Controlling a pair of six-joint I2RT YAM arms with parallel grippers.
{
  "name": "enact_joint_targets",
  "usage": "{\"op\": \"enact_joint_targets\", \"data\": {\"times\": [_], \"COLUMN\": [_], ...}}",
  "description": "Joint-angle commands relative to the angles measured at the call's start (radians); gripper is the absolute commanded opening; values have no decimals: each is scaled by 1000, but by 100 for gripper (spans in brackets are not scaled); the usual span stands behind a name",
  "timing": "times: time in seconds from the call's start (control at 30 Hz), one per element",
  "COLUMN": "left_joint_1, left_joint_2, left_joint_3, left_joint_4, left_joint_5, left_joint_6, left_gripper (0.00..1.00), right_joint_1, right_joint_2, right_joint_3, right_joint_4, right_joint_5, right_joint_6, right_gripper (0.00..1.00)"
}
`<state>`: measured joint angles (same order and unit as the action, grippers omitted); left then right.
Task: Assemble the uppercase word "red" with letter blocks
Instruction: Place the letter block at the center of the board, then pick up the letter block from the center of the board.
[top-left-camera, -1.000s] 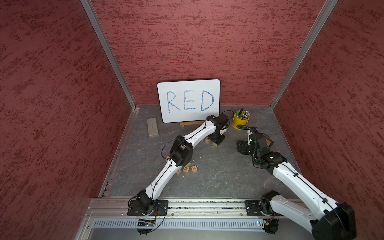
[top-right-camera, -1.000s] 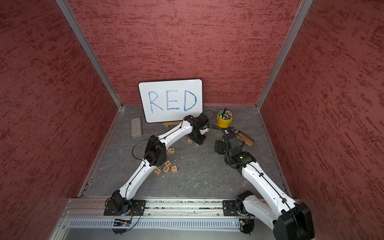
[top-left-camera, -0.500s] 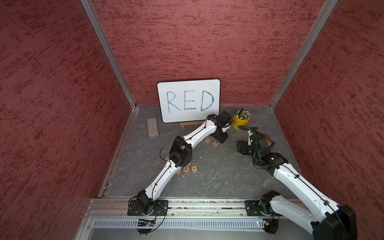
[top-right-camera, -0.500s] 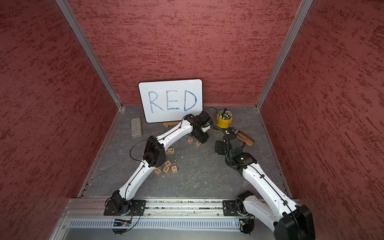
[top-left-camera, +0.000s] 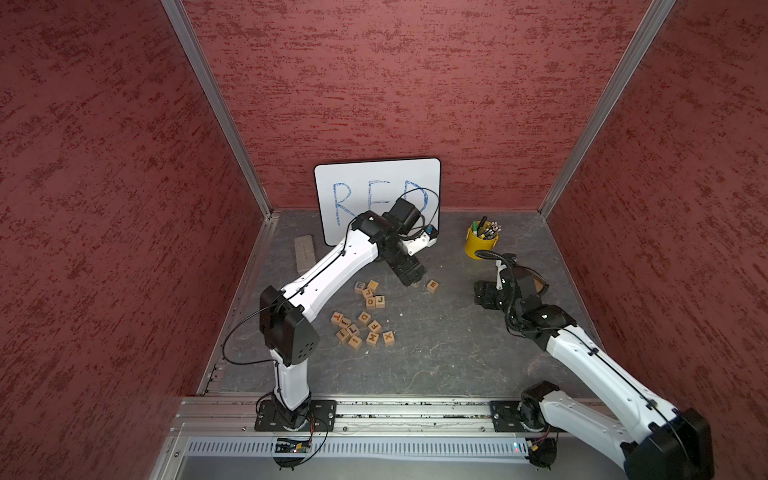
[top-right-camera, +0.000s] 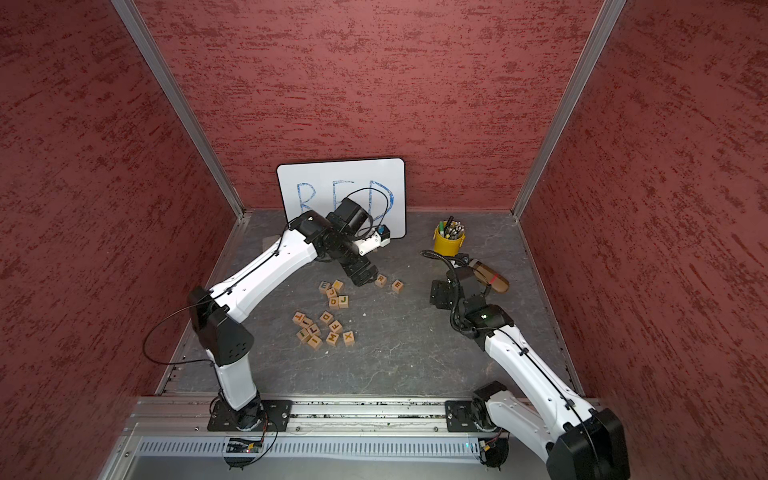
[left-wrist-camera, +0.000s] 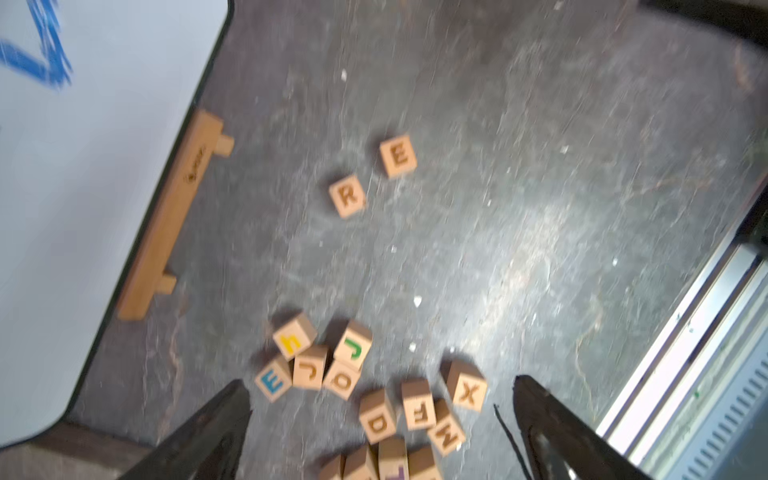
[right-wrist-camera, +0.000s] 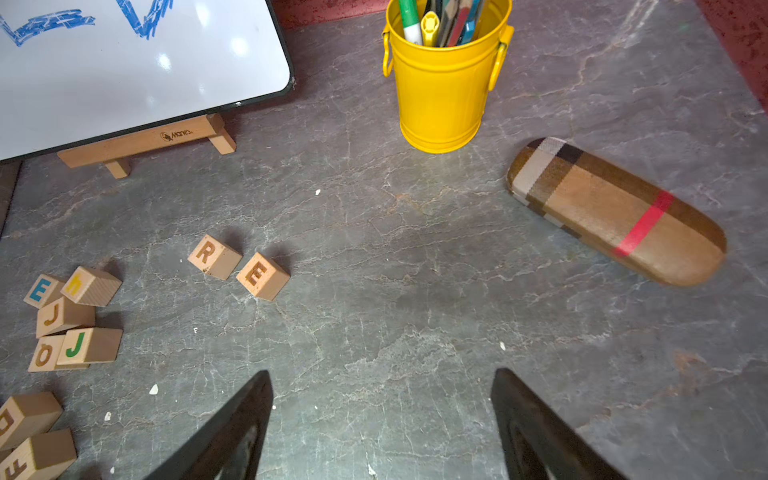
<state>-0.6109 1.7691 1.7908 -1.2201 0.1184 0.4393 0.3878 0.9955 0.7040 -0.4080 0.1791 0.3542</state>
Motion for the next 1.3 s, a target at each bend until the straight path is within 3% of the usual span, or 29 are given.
{"op": "enact_joint_targets", "data": {"times": [0.0, 0.17, 0.3, 0.37, 0.43, 0.53, 0.77, 0.93, 1.27], "left_joint_1": [55, 170, 350, 381, 375, 347, 245, 154, 72], "left_joint_2": [-79, -198, -238, -253, -283, -294, -187, -189, -101], "left_joint_3": [-125, -269, -280, -303, -358, -402, -416, -540, -581], "left_joint_4": [-4, 72, 61, 71, 84, 29, -65, 81, 192], "left_joint_5": [40, 50, 204, 167, 120, 136, 148, 6, -16], "left_joint_6": [52, 29, -9, 11, 90, 237, 451, 627, 716], "left_gripper": [100, 100, 100, 100, 99, 99, 93, 84, 72], "right_joint_1": [-5, -1, 12, 16, 20, 26, 27, 27, 26], "right_joint_2": [25, 181, 306, 355, 393, 416, 371, 318, 259], "right_joint_3": [2, 90, 216, 264, 291, 279, 187, 154, 155], "right_joint_4": [66, 64, 26, 14, 13, 35, 97, 93, 72], "right_joint_5": [-55, -167, -188, -200, -219, -222, -186, -132, -77], "right_joint_6": [-15, -75, -148, -177, -184, -175, -107, -84, -81], "right_gripper": [84, 83, 82, 83, 82, 82, 82, 82, 82]}}
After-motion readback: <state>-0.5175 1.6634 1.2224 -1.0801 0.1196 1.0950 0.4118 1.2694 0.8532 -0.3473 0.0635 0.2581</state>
